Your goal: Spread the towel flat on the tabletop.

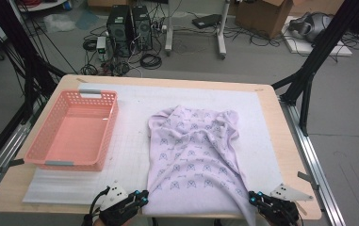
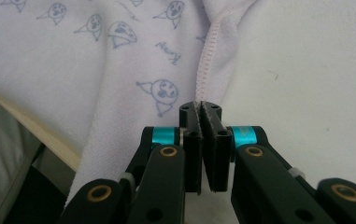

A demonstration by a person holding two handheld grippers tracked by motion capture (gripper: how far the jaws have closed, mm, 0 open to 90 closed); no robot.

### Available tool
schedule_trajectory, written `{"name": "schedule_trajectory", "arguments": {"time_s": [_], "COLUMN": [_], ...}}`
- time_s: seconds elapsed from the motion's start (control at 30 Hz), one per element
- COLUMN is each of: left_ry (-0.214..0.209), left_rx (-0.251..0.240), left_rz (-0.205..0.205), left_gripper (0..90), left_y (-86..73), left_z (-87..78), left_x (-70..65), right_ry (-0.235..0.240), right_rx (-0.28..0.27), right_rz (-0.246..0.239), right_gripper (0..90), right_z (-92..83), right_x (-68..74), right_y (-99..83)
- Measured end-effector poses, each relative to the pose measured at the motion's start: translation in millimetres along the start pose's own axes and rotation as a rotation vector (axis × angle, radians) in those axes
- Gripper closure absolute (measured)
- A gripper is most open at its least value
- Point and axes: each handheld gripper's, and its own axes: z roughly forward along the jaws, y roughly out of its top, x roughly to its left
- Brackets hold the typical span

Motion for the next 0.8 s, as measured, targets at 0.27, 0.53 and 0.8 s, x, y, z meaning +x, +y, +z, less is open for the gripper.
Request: {"name": "schedule_trajectory", "arguments": {"time_s": [0.27,0.53,0.8], "left_ry": [-0.002,0.017,0.014], "left_rx": [0.007,-0.039,-0.017], "left_rz": [-0.016,-0.072,-0.112], "left_gripper": [86.3,55.3,48.1], "left_y": [-6.0,-11.1,6.4], "left_z": [-19.2,-27.5,0.1], "left_x": [1.3,12.0,21.6], "right_ry": [0.010,0.013,-0.039], "right_rx": [0.002,-0.020,-0.053], "right_rz": [0.004,0.017,0.022], "right_gripper": [87.4,72.9,65.0], "right_z": [-9.5,-18.1,-5.5], "right_x": [2.4,5.9,0.8], "right_y": [-4.6,-8.8,7.0]}}
